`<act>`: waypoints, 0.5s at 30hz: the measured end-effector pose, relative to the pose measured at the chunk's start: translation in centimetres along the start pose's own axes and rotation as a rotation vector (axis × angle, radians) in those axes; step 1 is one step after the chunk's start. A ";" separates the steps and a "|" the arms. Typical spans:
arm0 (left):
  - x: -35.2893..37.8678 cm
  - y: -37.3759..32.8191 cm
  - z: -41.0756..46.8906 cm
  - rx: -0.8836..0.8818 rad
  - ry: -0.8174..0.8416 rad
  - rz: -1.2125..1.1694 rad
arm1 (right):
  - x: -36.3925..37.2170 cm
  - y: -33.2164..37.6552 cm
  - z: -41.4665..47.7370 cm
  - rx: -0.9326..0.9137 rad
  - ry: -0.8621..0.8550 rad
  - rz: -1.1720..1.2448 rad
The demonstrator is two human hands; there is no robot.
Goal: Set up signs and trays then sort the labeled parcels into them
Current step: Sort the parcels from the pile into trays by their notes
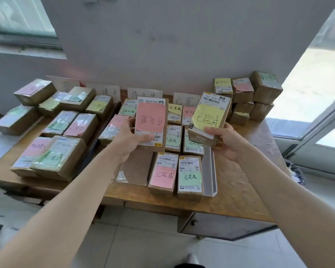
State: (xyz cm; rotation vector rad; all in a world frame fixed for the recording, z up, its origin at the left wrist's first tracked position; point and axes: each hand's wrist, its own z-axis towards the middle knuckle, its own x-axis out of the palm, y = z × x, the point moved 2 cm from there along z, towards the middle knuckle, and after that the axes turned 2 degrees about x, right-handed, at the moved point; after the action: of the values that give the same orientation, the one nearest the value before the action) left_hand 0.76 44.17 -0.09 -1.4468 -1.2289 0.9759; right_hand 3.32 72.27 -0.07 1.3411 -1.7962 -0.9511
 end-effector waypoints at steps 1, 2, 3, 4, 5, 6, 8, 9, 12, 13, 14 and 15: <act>-0.1 0.2 0.1 -0.006 -0.001 0.003 | 0.1 -0.2 0.0 0.005 -0.003 -0.004; -0.1 0.3 0.4 -0.003 -0.005 0.000 | 0.1 -0.3 0.2 0.008 -0.004 -0.010; -0.2 0.5 0.6 -0.002 -0.010 -0.005 | 0.1 -0.3 0.5 0.012 -0.005 -0.015; -0.3 0.5 1.0 0.000 -0.014 -0.008 | 0.2 -0.3 0.8 0.016 -0.005 -0.022; -0.3 0.6 1.3 -0.001 -0.015 -0.007 | 0.2 -0.2 1.2 0.021 -0.007 -0.027; -0.5 0.6 1.7 0.000 -0.013 -0.006 | 0.2 -0.1 1.8 0.027 -0.008 -0.031; -0.9 0.5 2.5 0.002 -0.016 0.000 | 0.3 0.2 3.0 0.048 -0.012 -0.037; -1.1 0.4 2.9 0.001 -0.022 0.005 | 0.5 0.4 3.6 0.062 -0.010 -0.037; -1.5 -0.3 4.6 -0.014 -0.046 0.019 | 1.0 1.1 5.9 0.095 -0.011 -0.021; -1.6 -0.7 5.3 -0.017 -0.054 0.019 | 1.2 1.4 6.8 0.102 -0.013 -0.020; -1.7 -0.9 6.1 -0.014 -0.060 0.018 | 1.4 1.8 7.7 0.106 -0.010 -0.023; -1.7 -1.2 6.9 -0.011 -0.065 0.023 | 1.6 2.2 8.7 0.109 -0.009 -0.030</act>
State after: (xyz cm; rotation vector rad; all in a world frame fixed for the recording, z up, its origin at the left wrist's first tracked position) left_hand -6.38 43.68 -0.37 -1.4511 -1.2686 1.0402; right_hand -5.52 72.46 -2.29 1.4368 -1.8629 -0.8875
